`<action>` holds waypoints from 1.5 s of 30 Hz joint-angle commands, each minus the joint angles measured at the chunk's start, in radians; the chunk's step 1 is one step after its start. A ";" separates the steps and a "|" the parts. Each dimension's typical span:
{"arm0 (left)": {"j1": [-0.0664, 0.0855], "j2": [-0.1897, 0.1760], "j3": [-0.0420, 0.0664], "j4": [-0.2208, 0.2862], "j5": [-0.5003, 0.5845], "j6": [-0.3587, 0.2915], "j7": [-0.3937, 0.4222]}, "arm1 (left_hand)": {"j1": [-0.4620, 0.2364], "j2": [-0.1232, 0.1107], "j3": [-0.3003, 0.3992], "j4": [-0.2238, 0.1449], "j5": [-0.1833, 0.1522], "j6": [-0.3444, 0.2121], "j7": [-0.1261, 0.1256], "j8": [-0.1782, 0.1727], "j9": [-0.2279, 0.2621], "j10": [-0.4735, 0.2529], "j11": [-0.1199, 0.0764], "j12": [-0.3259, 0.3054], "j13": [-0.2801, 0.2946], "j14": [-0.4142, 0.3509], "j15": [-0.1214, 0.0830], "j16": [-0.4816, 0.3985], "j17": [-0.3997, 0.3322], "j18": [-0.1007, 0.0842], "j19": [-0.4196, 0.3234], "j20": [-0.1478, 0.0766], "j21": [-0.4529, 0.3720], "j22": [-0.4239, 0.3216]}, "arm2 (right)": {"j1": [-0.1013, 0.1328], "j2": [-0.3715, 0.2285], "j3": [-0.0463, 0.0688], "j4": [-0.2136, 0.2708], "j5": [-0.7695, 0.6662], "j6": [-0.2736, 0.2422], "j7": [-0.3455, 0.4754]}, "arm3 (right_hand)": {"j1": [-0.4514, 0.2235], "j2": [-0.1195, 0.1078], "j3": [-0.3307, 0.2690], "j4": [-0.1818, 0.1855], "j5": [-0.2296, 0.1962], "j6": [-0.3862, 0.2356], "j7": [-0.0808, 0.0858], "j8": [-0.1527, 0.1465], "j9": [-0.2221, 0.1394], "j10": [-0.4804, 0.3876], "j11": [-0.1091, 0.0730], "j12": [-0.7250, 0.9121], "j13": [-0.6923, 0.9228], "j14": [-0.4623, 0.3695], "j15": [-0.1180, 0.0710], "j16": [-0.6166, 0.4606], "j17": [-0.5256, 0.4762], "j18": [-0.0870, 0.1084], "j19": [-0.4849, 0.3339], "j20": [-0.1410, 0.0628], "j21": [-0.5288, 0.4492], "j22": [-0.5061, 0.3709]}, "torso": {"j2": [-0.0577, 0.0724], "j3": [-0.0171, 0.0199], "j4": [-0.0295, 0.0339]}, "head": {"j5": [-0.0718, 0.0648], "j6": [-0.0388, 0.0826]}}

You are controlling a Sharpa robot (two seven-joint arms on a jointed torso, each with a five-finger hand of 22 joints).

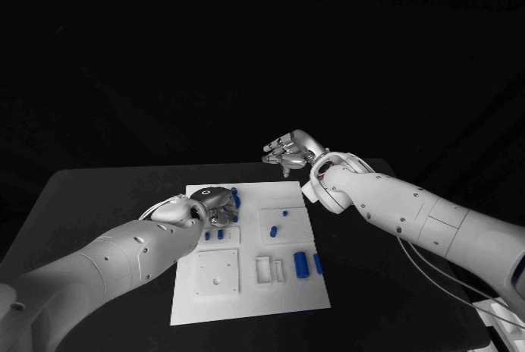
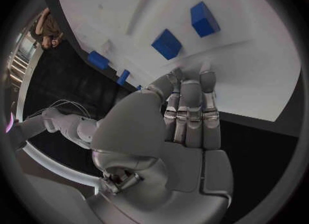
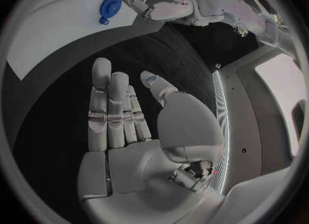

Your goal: Assemble the parts on the task board

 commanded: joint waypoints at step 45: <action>-0.008 0.000 -0.004 0.028 -0.008 0.084 0.000 | 0.001 -0.001 -0.040 0.021 -0.030 -0.023 0.002 -0.003 0.001 0.027 -0.005 0.003 0.002 0.016 -0.006 -0.002 0.006 -0.003 0.020 -0.008 -0.037 0.020 | 0.000 -0.001 0.000 0.002 0.001 0.014 0.011 | -0.002 -0.002 0.002 0.005 0.006 0.007 -0.002 0.004 0.001 0.003 -0.004 -0.006 -0.001 -0.003 0.005 0.004 -0.004 0.023 0.034 0.001 0.006 -0.006 | 0.001 0.0013 -0.0003 | -0.004 0.000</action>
